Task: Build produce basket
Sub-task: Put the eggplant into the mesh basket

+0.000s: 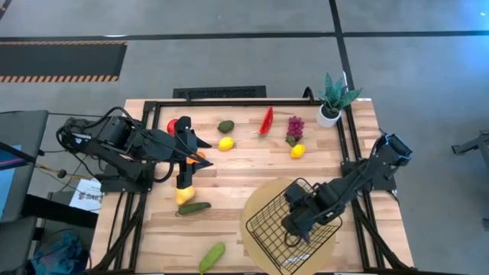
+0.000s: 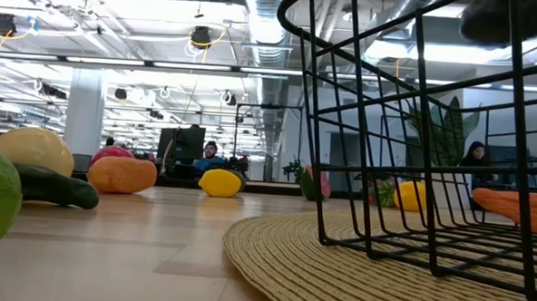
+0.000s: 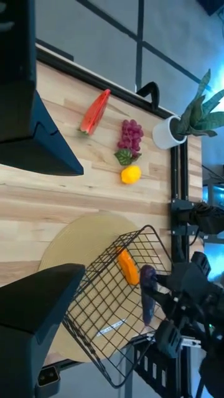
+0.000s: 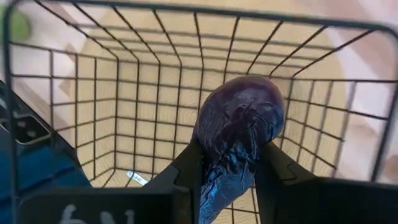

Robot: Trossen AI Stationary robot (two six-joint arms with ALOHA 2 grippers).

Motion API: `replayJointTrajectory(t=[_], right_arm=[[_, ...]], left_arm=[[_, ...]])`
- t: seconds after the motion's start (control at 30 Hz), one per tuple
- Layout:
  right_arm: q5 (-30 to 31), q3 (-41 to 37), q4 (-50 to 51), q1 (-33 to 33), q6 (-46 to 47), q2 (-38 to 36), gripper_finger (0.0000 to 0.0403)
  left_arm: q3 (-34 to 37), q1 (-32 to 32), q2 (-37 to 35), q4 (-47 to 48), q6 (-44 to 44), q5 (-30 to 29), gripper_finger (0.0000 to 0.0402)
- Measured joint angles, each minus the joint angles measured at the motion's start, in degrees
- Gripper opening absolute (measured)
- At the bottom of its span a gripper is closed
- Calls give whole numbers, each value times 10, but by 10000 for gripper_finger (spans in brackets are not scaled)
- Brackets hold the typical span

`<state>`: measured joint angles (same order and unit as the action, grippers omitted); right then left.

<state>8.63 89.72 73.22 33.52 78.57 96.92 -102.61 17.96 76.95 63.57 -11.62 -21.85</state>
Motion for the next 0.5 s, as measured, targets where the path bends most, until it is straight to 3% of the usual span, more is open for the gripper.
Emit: replayJointTrajectory(t=[0.5], right_arm=[[-70,-100,-70,-37,-99,-1,99]], left_arm=[[0,0,0,0,-1,0,230]])
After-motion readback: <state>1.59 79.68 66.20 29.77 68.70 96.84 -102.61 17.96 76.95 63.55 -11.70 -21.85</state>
